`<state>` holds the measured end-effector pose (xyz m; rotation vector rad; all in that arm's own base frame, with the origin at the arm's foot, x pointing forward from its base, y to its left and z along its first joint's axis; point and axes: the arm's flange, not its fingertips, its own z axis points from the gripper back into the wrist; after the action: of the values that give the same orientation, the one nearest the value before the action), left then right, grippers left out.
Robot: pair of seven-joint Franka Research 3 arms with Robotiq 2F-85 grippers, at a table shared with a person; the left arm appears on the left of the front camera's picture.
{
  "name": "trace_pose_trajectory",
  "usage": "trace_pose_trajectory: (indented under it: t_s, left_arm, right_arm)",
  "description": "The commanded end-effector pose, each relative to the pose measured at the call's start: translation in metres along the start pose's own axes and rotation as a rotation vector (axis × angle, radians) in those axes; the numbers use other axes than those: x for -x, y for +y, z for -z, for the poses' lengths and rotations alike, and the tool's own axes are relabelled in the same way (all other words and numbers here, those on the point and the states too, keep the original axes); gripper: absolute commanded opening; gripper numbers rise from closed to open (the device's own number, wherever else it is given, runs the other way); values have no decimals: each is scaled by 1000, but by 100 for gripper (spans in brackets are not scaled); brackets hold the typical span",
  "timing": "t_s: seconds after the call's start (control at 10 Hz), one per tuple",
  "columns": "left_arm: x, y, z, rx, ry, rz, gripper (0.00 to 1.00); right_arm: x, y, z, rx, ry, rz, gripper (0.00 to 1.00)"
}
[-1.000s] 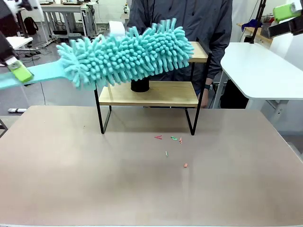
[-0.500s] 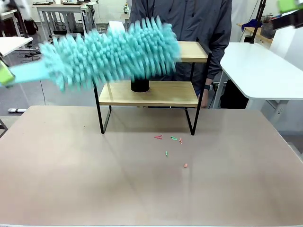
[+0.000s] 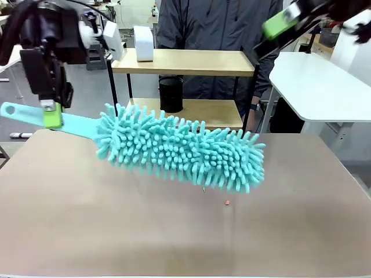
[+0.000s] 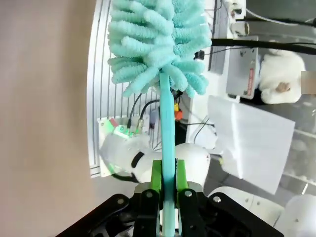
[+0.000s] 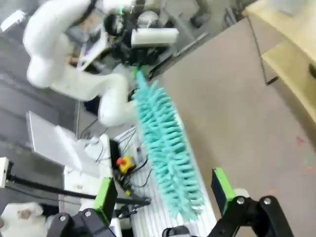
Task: Clean the shelf.
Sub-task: Hand the Duster back to the human.
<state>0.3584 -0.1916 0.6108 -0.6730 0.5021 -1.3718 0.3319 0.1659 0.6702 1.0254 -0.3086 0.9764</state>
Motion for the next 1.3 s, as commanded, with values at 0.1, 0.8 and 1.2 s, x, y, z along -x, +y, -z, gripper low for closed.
trace_pose_trajectory:
  t_s: [0.1,0.8,1.2]
  left_arm:
    - [-12,-2,-34,-39,-32,123,12]
    - [-27,3,-39,-29,-140,190,12]
    - [-28,2,-39,-24,-126,184,12]
  right_arm:
    - [3,-14,48,-107,207,-5,100]
    - [21,-28,109,-129,302,26,100]
    - [25,-29,101,-93,302,31,100]
